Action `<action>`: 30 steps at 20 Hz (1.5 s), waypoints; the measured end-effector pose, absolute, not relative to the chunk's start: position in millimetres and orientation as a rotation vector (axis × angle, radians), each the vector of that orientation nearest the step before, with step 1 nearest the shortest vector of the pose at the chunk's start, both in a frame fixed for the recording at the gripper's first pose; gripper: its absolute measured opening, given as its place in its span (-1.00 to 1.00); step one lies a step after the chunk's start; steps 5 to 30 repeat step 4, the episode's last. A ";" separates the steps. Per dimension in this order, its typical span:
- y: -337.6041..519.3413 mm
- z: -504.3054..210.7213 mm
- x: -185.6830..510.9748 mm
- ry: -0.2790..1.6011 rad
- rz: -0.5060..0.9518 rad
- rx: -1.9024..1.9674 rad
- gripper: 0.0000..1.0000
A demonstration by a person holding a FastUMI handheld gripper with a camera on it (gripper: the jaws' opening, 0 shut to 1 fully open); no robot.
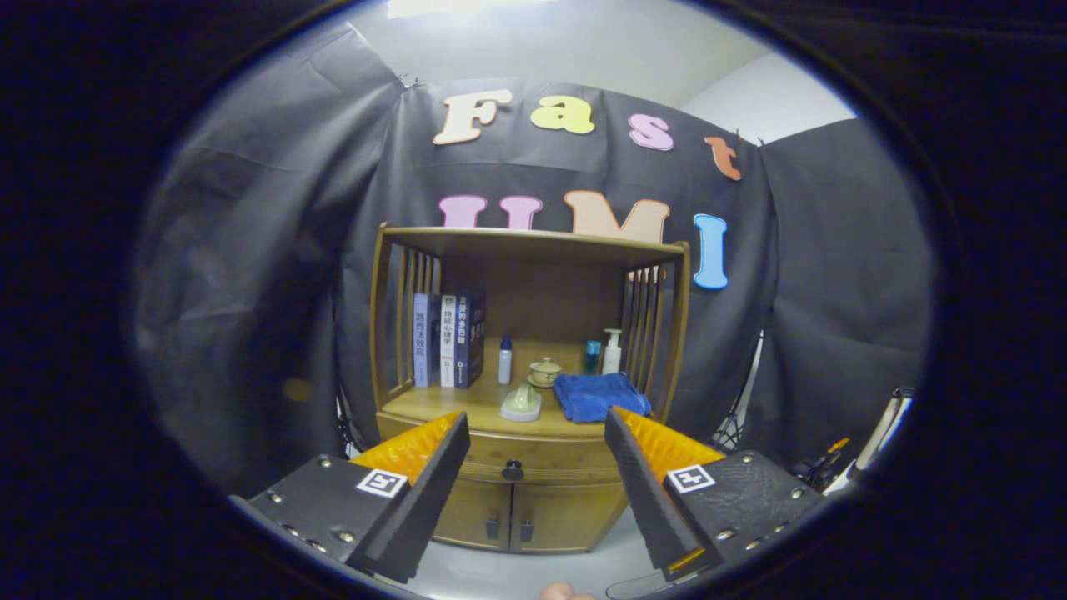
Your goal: Pull open the drawer, take out the items inside it, and place them on the countertop above the cabinet.
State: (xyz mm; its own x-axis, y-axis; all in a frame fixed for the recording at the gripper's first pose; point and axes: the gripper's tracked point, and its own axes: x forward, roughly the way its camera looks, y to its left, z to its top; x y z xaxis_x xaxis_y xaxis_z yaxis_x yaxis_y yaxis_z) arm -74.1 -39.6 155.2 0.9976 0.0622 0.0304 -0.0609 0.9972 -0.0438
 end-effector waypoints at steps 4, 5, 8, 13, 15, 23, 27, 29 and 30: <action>-72.4 161.0 -70.8 -0.072 -0.015 -0.031 0.95; -72.4 161.0 -70.8 -0.072 -0.015 -0.031 0.95; -72.4 161.0 -70.8 -0.072 -0.015 -0.031 0.95; -72.4 161.0 -70.8 -0.072 -0.015 -0.031 0.95; -72.4 161.0 -70.8 -0.072 -0.015 -0.031 0.95; -72.4 161.0 -70.8 -0.072 -0.015 -0.031 0.95; -72.4 161.0 -70.8 -0.072 -0.015 -0.031 0.95; -72.4 161.0 -70.8 -0.072 -0.015 -0.031 0.95; -72.4 161.0 -70.8 -0.072 -0.015 -0.031 0.95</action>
